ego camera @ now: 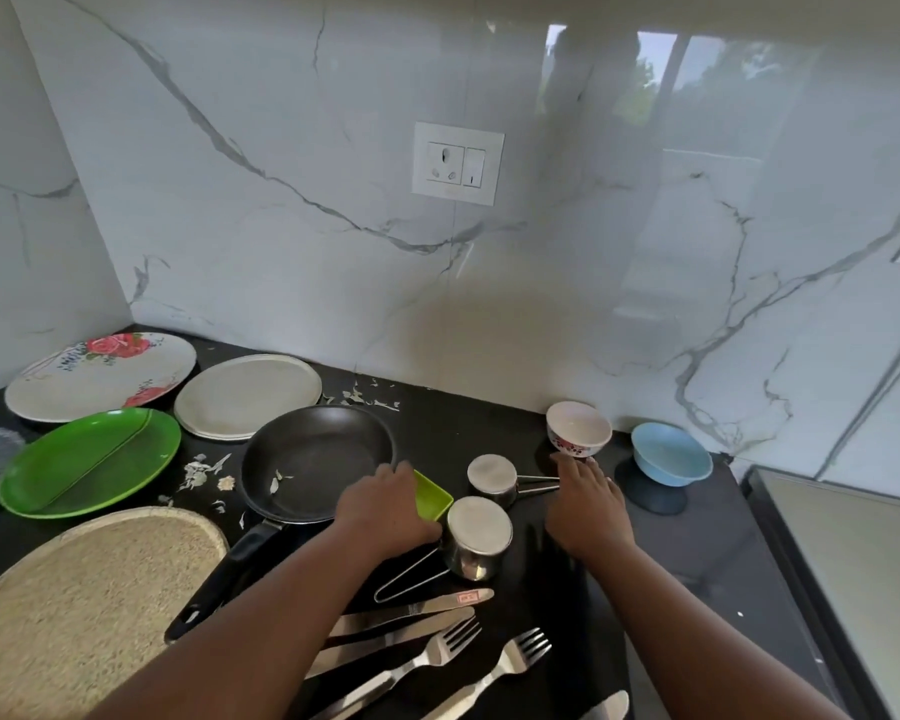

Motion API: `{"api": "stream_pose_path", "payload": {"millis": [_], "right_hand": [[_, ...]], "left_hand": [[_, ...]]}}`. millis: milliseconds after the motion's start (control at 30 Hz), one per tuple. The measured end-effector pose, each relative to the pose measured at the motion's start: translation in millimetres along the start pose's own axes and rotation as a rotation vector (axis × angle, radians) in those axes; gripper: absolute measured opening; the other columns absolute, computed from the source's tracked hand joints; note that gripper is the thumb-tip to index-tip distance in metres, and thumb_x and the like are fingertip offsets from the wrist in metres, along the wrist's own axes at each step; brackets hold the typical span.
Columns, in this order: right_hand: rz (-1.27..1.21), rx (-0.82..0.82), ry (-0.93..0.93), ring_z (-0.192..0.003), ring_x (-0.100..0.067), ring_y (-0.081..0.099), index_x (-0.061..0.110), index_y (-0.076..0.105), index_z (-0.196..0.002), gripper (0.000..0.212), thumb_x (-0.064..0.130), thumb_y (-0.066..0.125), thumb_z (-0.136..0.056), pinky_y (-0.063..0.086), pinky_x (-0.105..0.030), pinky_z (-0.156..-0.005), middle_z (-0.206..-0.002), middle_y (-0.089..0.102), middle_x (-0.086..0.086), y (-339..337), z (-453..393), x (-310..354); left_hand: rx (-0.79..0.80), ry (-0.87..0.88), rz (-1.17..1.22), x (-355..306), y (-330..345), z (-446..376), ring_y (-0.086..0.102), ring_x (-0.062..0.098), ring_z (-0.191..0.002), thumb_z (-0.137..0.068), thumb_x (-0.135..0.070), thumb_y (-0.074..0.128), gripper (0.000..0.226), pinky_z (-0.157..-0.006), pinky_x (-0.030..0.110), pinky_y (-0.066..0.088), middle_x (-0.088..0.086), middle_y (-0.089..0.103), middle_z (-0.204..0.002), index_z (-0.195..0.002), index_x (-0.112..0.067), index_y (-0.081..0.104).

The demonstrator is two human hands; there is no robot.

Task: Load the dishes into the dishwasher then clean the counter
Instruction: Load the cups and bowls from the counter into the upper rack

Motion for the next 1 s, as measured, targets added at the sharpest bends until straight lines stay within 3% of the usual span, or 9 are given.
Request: {"api": "stream_pose_path", "payload": {"millis": [167,300,433,533,667,867,1000], "right_hand": [[-0.003,-0.033,0.026,-0.149,-0.022,0.012,0.022,0.023,-0.152,0.065,0.025,0.049,-0.092,0.013,-0.041,-0.121,-0.158,0.027,-0.004,-3,10,2],[-0.225,-0.177,0.095,-0.130,-0.023,0.044,0.022,0.043,-0.138,0.050,0.035,0.054,-0.091,0.038,-0.040,-0.107,-0.136,0.052,-0.004,-19,20,2],[-0.869,-0.220,0.336,-0.091,-0.021,0.061,0.016,0.061,-0.103,0.031,0.044,0.058,-0.093,0.046,-0.031,-0.076,-0.098,0.065,-0.003,-38,44,-14],[-1.455,0.010,0.498,-0.068,-0.019,0.059,0.013,0.064,-0.097,0.044,0.055,0.049,-0.095,0.047,-0.032,-0.066,-0.081,0.065,-0.007,-40,75,-29],[-1.757,0.015,0.518,-0.080,-0.025,0.067,0.010,0.068,-0.109,0.061,0.065,0.048,-0.089,0.054,-0.038,-0.081,-0.096,0.069,-0.013,-52,125,-85],[-1.979,-0.160,0.483,-0.085,-0.030,0.069,0.004,0.072,-0.107,0.053,0.049,0.051,-0.088,0.055,-0.036,-0.079,-0.103,0.069,-0.019,-75,233,-202],[-2.071,-0.385,0.480,-0.079,-0.035,0.067,0.001,0.072,-0.107,0.051,0.042,0.060,-0.080,0.056,-0.036,-0.071,-0.105,0.066,-0.025,-89,324,-299]], "left_hand": [[-0.108,0.050,0.088,-9,-25,-4,0.053,0.028,-0.115,-0.072,-0.060,0.064,0.077,-0.089,0.038,0.044,0.007,0.049,-0.126,-0.131,-0.016,0.041],[-0.141,0.127,0.335,-34,-34,-4,0.053,0.027,-0.114,-0.071,-0.061,0.067,0.078,-0.092,0.038,0.045,0.005,0.049,-0.124,-0.131,-0.018,0.042],[-0.145,0.311,0.457,-92,-32,9,0.054,0.023,-0.113,-0.072,-0.062,0.070,0.083,-0.092,0.037,0.046,0.002,0.049,-0.123,-0.137,-0.021,0.039],[-0.125,0.488,0.537,-147,-25,28,0.054,0.020,-0.115,-0.071,-0.058,0.072,0.082,-0.092,0.035,0.046,0.001,0.051,-0.125,-0.139,-0.023,0.041],[-0.069,0.692,0.588,-225,-8,62,0.057,0.018,-0.107,-0.060,-0.074,0.064,0.084,-0.089,0.040,0.049,-0.003,0.060,-0.116,-0.130,-0.029,0.050],[0.060,0.988,0.514,-351,32,153,0.049,0.018,-0.123,-0.059,-0.075,0.060,0.096,-0.102,0.042,0.041,-0.005,0.052,-0.135,-0.143,-0.033,0.039],[0.119,1.202,0.375,-445,76,231,0.037,0.019,-0.135,-0.075,-0.070,0.062,0.091,-0.109,0.037,0.031,-0.006,0.041,-0.147,-0.150,-0.030,0.029]]}}
Point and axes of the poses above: each hand's wrist, its own z-axis away from the middle knuckle, its own y-axis out of the palm, x = y × z, the point moved 5 cm from there along -z, towards the middle knuckle
